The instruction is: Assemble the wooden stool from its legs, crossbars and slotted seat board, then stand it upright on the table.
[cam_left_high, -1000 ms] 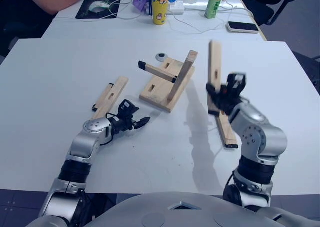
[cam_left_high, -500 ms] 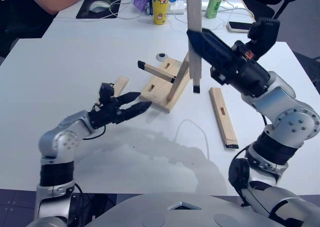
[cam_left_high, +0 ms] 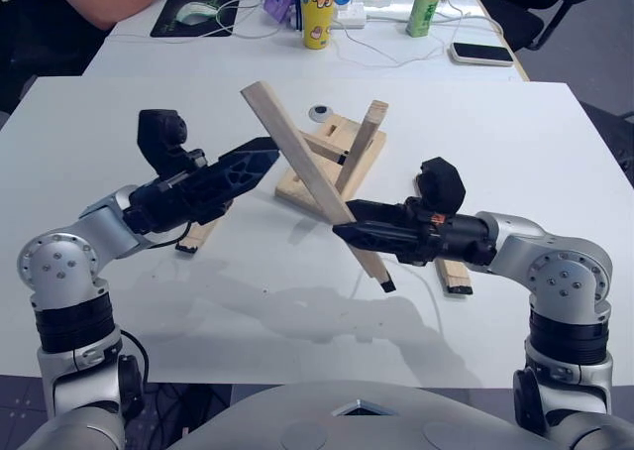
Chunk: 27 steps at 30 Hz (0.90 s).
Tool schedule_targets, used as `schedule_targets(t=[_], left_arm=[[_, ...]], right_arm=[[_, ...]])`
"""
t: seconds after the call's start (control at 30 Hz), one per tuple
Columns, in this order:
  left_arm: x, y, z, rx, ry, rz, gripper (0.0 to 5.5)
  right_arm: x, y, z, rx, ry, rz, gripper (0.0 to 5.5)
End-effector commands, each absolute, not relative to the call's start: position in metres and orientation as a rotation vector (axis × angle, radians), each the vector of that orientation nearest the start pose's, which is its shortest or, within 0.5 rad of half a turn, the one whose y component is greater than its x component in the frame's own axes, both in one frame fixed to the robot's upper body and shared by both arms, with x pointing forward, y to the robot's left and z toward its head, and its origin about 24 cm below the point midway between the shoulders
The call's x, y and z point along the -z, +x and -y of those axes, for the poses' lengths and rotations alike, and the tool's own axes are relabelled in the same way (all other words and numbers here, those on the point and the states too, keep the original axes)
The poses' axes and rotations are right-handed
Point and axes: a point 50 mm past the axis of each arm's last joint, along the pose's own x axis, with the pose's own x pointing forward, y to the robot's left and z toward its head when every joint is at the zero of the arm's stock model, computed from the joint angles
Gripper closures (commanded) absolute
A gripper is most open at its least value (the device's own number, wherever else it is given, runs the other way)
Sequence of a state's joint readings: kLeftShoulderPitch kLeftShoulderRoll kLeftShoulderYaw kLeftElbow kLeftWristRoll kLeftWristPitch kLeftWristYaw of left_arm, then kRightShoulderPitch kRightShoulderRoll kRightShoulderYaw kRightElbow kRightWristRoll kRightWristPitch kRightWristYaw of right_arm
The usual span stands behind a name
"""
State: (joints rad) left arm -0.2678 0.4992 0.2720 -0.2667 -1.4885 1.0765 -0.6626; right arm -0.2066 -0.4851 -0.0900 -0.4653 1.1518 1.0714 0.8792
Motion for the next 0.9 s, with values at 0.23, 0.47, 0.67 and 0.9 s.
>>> schedule_targets(t=[0.23, 0.47, 0.67, 0.9], left_arm=[[-0.1802, 0.2306, -0.1634, 1.405, -0.786, -0.206, 0.51], [-0.1785, 0.2322, -0.1661, 1.405, -0.769, -0.234, 1.63], [-0.1782, 0.2331, -0.1678, 1.407, -0.754, -0.247, 2.58], [-0.1764, 0.2329, -0.1712, 1.397, -0.745, -0.251, 3.32]], right_arm=[[-0.1467, 0.2067, 0.1279, -1.552, 0.5, -0.315, 3.43], [-0.1451, 0.2046, 0.1261, -1.545, 0.504, -0.302, 3.43], [-0.1435, 0.2038, 0.1256, -1.539, 0.504, -0.296, 3.43], [-0.1431, 0.2036, 0.1267, -1.538, 0.505, -0.3, 3.43]])
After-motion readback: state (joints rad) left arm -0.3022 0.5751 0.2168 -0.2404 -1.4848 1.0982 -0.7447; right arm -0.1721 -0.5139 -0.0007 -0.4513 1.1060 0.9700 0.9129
